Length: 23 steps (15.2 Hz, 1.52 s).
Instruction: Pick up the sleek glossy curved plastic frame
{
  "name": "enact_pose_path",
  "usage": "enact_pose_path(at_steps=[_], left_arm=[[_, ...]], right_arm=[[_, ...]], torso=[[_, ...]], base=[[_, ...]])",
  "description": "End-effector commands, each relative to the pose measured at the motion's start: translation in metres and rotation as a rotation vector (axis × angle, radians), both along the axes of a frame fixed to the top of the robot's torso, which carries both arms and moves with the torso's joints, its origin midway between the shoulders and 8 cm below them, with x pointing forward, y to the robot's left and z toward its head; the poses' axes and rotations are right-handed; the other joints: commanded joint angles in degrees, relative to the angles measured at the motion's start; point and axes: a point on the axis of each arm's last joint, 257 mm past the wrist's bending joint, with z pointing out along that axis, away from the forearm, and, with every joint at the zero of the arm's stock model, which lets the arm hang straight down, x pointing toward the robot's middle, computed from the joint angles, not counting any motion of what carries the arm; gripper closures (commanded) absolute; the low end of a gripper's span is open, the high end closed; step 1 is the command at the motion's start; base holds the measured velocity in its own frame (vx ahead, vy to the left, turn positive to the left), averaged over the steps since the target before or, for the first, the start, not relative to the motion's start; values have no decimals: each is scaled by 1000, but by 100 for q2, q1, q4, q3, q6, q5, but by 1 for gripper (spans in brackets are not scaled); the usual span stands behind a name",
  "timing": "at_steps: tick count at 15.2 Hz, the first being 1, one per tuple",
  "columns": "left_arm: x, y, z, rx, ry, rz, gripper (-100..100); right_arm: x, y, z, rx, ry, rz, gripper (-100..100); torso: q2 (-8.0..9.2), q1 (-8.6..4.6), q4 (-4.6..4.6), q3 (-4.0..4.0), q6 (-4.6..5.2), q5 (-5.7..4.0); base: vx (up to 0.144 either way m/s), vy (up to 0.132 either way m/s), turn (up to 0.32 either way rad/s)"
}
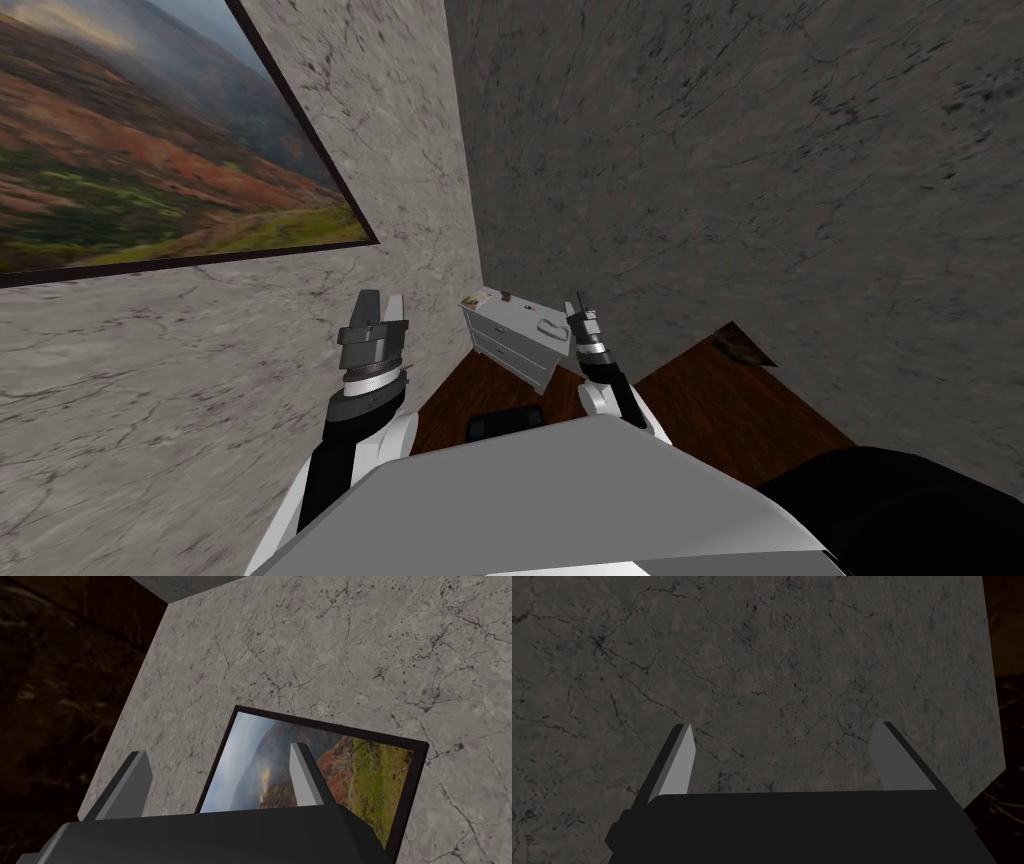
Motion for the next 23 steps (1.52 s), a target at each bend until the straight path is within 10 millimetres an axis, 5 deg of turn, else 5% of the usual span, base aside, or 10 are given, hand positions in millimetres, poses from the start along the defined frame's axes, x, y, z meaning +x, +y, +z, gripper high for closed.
enact_pose_path(at_steps=[1,3,9,10,11,14,19,20,22,23], left_arm=[[0,0,0,0,0,0,0],[0,0,0,0,0,0,0],[0,0,0,0,0,0,0],[0,0,0,0,0,0,0],[0,0,0,0,0,0,0],[0,0,0,0,0,0,0],[0,0,0,0,0,0,0],[0,0,0,0,0,0,0],[0,0,0,0,0,0,0],[0,0,0,0,0,0,0]], right_arm=[[1,0,-26,-58,68,4,-100],[1,1,-26,-74,71,12,-100],[-6,-1,-102,-248,254,37,-100],[-12,-5,-130,-293,318,38,-100],[-13,-4,-131,-314,322,49,-100],[-33,-14,-189,-430,458,63,-100],[-49,-24,-221,-529,536,91,-100],[-66,-32,-250,-590,607,101,-100],[-66,-34,-250,-606,608,109,-100],[-86,-44,-278,-669,679,123,-100]], torso=[[0,0,0,0,0,0],[-1,0,0,0,0,0],[-8,-2,-2,-4,-1,-1],[-10,-2,-2,-6,-1,0],[-11,-1,-3,-7,-1,0],[-15,0,-4,-9,-1,0],[-12,1,-3,-7,-1,0],[-10,1,-2,-6,1,1],[-11,2,-2,-6,-1,1],[-9,4,-2,-5,1,1]], base=[[30,-5,94],[23,-7,65],[39,-9,122],[54,-3,155],[56,-4,119],[62,-5,174],[47,-9,103],[43,-7,174],[42,-3,103],[51,5,153]])
